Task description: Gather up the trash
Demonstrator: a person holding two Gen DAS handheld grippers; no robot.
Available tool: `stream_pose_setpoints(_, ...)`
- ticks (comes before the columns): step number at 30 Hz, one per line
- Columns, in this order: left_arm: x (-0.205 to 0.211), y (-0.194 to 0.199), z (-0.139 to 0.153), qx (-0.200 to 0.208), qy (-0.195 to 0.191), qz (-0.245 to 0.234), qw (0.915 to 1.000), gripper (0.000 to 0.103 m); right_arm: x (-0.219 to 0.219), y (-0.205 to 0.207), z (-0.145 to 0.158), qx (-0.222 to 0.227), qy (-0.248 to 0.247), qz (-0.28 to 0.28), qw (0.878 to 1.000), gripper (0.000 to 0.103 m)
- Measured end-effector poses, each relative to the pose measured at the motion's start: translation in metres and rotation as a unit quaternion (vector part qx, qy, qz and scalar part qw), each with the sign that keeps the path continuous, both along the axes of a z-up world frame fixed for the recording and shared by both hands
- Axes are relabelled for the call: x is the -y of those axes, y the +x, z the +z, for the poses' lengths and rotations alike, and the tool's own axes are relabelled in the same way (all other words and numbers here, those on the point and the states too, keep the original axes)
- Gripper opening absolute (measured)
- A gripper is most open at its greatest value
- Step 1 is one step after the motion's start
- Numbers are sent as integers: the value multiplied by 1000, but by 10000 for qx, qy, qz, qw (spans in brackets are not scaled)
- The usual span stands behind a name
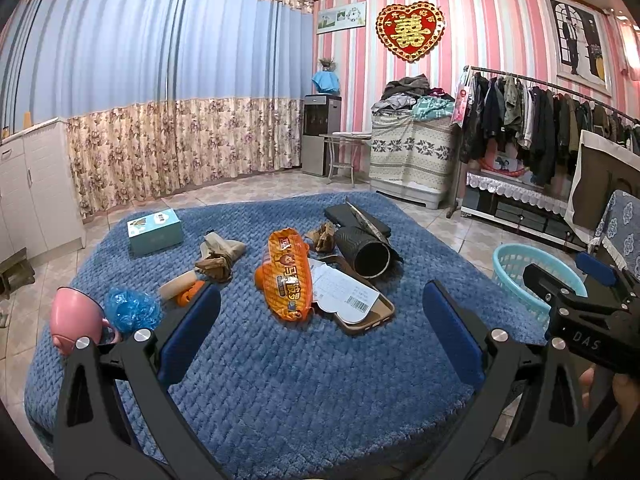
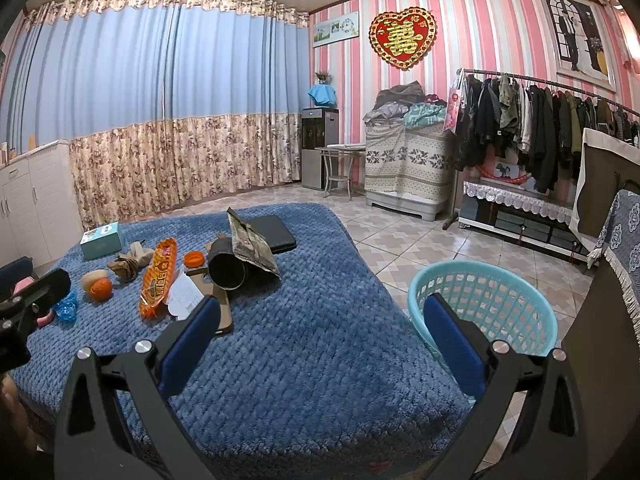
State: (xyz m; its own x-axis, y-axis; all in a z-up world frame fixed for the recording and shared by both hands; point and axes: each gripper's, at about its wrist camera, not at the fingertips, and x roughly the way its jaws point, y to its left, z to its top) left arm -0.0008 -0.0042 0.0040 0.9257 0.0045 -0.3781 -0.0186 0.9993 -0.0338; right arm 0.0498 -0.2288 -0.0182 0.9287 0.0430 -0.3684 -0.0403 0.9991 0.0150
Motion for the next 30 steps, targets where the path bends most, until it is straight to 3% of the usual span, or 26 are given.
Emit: stream_pose_setpoints(30, 1, -1, -2, -6, 3, 8, 10000, 98, 3, 0, -2, -8, -14, -16, 10000, 99)
